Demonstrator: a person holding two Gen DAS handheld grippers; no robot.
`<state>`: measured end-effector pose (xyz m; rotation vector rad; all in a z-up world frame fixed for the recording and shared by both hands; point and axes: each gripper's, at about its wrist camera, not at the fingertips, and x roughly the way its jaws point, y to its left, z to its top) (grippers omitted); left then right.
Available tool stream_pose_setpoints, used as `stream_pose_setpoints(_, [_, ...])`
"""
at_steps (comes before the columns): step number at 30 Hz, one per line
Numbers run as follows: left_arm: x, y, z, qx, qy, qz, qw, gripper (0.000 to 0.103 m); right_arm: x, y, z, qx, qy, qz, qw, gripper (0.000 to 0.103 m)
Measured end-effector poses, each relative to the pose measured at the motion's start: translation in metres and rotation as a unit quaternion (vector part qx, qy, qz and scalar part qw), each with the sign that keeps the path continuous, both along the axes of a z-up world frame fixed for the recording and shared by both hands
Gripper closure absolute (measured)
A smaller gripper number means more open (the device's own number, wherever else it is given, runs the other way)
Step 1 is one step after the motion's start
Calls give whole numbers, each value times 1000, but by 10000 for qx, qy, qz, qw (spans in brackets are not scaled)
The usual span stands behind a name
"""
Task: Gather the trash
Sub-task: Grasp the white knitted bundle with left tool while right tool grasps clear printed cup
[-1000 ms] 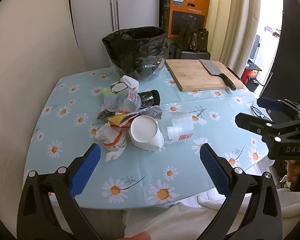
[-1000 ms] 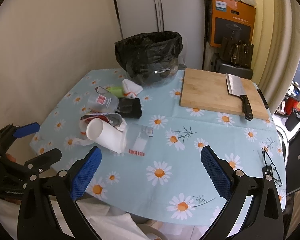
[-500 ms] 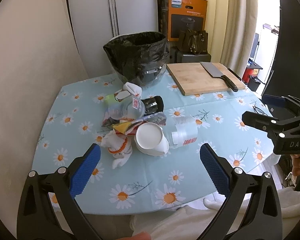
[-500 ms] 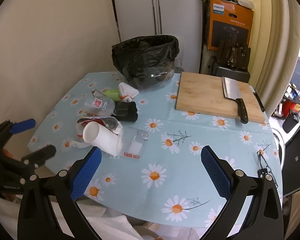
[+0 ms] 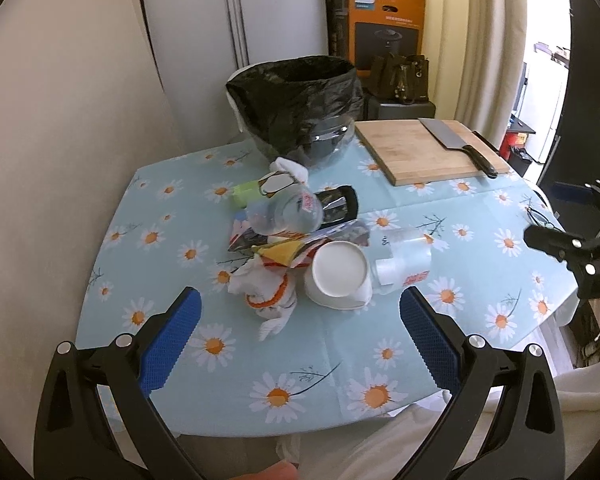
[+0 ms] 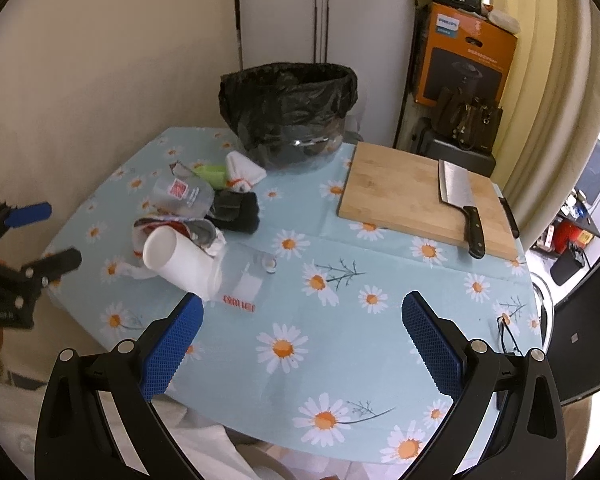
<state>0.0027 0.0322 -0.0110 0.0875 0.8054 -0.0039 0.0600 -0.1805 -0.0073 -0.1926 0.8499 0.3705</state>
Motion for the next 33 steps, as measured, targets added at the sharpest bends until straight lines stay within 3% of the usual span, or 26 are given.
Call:
stream_pose_setpoints(4, [5, 11, -6, -116, 88, 45, 9999, 6, 5, 3, -6, -19, 148, 49, 9999, 8])
stream_pose_setpoints(17, [44, 55, -44, -157, 964, 92, 9952, 6, 39, 30, -44, -6, 976, 117, 9952, 8])
stream_pose_setpoints(23, [66, 67, -52, -78, 1217, -142, 9924, 6, 61, 42, -54, -62, 1216, -36, 9926, 8])
stream_pose_setpoints(33, [100, 78, -81, -222, 1803, -677, 9810, 6, 88, 47, -75, 318, 1839, -647, 9803, 8])
